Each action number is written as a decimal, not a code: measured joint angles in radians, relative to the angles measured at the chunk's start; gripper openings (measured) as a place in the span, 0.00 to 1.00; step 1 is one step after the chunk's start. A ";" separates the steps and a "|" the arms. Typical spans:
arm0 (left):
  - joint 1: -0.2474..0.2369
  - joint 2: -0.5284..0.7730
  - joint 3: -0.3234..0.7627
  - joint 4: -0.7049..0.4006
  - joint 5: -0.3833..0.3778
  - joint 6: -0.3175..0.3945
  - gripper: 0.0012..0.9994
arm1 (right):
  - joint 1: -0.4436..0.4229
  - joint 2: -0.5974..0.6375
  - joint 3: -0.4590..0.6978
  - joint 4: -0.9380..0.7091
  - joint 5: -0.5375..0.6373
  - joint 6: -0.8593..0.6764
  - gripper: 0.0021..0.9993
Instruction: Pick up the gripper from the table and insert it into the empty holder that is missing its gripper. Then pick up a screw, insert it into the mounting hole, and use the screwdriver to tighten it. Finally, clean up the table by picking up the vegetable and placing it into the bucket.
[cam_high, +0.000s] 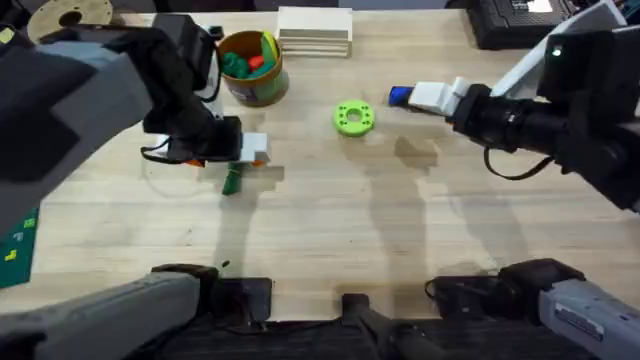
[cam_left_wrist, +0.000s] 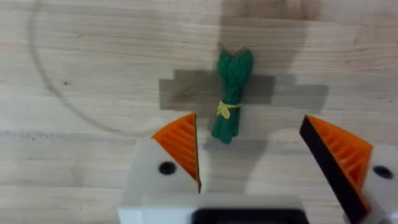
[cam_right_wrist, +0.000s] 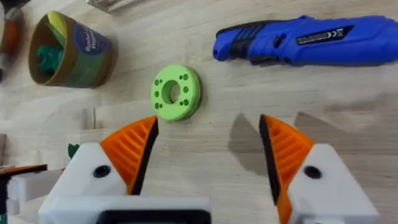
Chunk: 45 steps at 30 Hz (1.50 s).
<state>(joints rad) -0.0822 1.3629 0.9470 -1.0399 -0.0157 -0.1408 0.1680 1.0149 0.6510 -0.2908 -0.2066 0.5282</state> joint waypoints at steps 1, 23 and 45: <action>0.000 0.018 0.000 0.010 -0.006 0.013 0.99 | 0.000 0.000 0.000 0.000 0.000 0.000 0.95; 0.000 0.240 0.004 0.063 -0.012 0.063 0.98 | 0.000 0.000 0.000 0.000 0.000 0.000 0.95; 0.000 0.286 0.145 -0.129 0.006 0.074 0.01 | 0.000 0.000 0.000 0.011 0.000 0.000 0.95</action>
<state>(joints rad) -0.0822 1.6490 1.0922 -1.1684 -0.0099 -0.0672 0.1680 1.0147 0.6510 -0.2797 -0.2064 0.5284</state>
